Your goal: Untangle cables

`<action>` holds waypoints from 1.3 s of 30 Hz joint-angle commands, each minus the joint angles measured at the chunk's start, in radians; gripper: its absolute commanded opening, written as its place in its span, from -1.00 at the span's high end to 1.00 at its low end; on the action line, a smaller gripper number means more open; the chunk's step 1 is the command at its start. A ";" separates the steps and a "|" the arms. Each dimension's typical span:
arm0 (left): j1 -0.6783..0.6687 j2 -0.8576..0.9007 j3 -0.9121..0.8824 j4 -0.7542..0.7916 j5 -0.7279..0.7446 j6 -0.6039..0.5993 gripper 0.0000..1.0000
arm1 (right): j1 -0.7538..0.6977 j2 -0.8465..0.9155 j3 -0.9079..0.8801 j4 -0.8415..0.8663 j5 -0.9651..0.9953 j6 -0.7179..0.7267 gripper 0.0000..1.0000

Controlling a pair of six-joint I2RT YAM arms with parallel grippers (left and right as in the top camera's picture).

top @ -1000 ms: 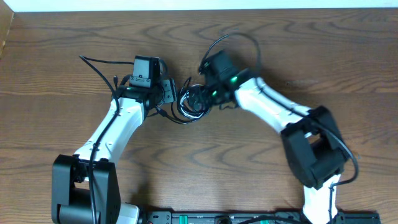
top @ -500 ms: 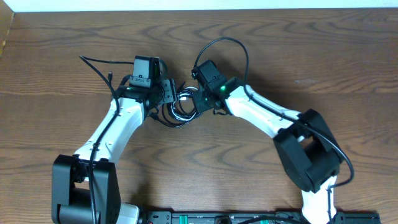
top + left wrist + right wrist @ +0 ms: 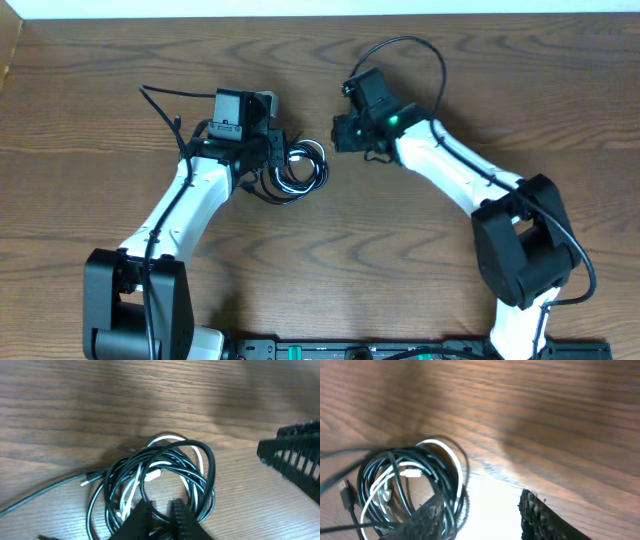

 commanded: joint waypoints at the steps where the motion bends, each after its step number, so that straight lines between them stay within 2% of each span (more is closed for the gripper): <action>1: 0.000 0.006 -0.001 0.001 0.039 0.032 0.39 | -0.024 -0.013 0.013 -0.006 -0.096 0.028 0.00; 7: 0.000 0.006 -0.001 0.001 0.039 0.032 0.36 | 0.013 0.009 0.013 -0.053 -0.091 0.027 -0.07; 8: 0.000 0.006 -0.001 0.001 0.039 0.032 0.34 | 0.018 0.014 0.013 -0.059 -0.091 0.027 -0.07; 9: 0.000 0.006 -0.001 0.001 0.039 0.032 0.23 | 0.024 0.027 0.013 -0.070 -0.090 0.027 -0.07; 12: 0.000 0.006 -0.001 0.001 0.038 0.032 0.15 | 0.044 0.064 0.013 -0.079 -0.093 0.027 -0.07; 14: 0.000 0.006 -0.001 0.001 0.027 0.032 0.13 | 0.058 0.079 0.013 -0.077 -0.092 0.027 0.01; 16: 0.000 0.006 -0.001 -0.001 -0.048 0.029 0.14 | 0.071 0.091 0.013 -0.076 -0.092 0.027 0.16; 20: 0.000 0.006 -0.001 -0.015 -0.177 -0.053 0.11 | 0.083 0.102 0.013 -0.077 -0.092 0.023 0.17; 22: 0.001 0.006 -0.001 -0.022 -0.230 -0.093 0.03 | 0.093 0.113 0.013 -0.075 -0.092 0.024 0.16; 26: 0.001 0.006 -0.001 -0.031 -0.289 -0.145 0.00 | 0.106 0.132 0.013 -0.076 -0.073 0.024 0.30; 28: 0.001 0.010 -0.001 -0.037 -0.292 -0.160 0.00 | 0.108 0.132 0.013 -0.074 -0.057 0.024 0.42; 30: 0.001 0.023 -0.001 -0.037 -0.291 -0.181 0.00 | 0.108 0.132 0.013 -0.066 -0.058 0.024 0.44; 34: 0.002 0.063 -0.001 -0.025 -0.281 -0.213 0.00 | 0.108 0.132 0.013 -0.061 -0.058 0.024 0.46; 39: 0.003 0.113 0.000 0.001 -0.196 -0.212 0.00 | 0.108 0.132 0.013 -0.057 -0.058 0.024 0.41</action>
